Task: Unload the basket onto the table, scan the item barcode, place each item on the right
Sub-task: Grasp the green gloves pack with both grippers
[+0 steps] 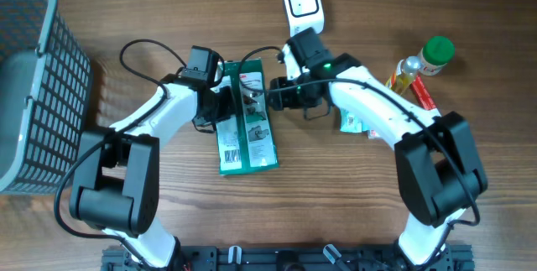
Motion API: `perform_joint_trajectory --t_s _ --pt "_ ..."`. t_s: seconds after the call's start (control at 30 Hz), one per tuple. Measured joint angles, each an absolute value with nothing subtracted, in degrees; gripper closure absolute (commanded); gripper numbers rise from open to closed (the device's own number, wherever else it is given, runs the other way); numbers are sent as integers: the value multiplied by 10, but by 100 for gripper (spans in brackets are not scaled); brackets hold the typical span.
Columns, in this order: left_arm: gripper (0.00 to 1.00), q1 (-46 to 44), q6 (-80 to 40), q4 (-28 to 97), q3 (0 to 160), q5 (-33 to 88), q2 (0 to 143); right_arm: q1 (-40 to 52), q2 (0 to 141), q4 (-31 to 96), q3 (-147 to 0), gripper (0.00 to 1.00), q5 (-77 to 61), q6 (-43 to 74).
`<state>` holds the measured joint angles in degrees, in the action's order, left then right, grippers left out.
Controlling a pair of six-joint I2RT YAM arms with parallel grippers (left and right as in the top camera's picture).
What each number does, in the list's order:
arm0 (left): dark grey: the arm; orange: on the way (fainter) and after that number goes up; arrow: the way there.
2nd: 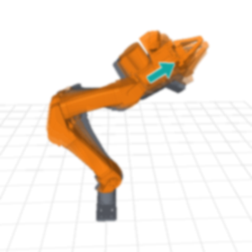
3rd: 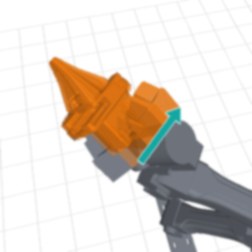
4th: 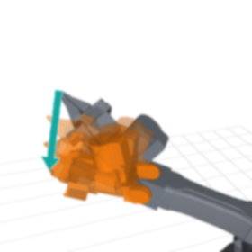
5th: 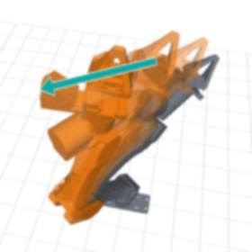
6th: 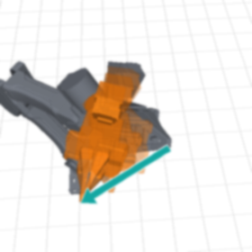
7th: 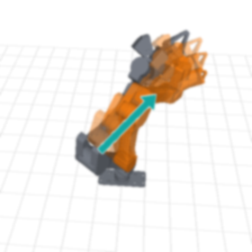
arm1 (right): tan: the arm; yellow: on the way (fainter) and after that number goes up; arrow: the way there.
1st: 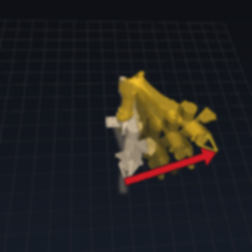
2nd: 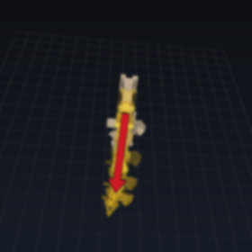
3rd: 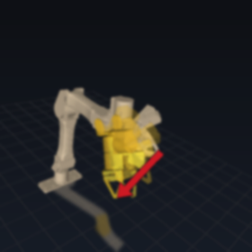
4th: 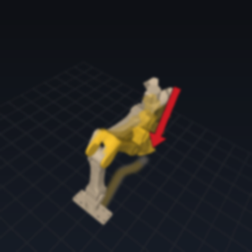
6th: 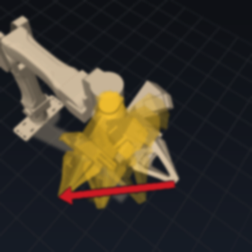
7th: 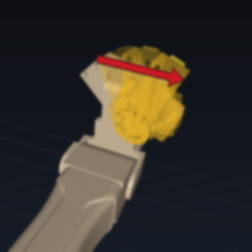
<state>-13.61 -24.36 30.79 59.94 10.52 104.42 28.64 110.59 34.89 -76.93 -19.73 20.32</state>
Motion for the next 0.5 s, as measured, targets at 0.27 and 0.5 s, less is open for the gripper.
perform_joint_trajectory --t_s 0.27,0.5 --pt "96 -138 -244 343 618 105 1032 280 1136 314 -759 41 -252 187" --pt "96 -84 -243 397 661 97 982 280 1136 296 -759 40 -257 188"
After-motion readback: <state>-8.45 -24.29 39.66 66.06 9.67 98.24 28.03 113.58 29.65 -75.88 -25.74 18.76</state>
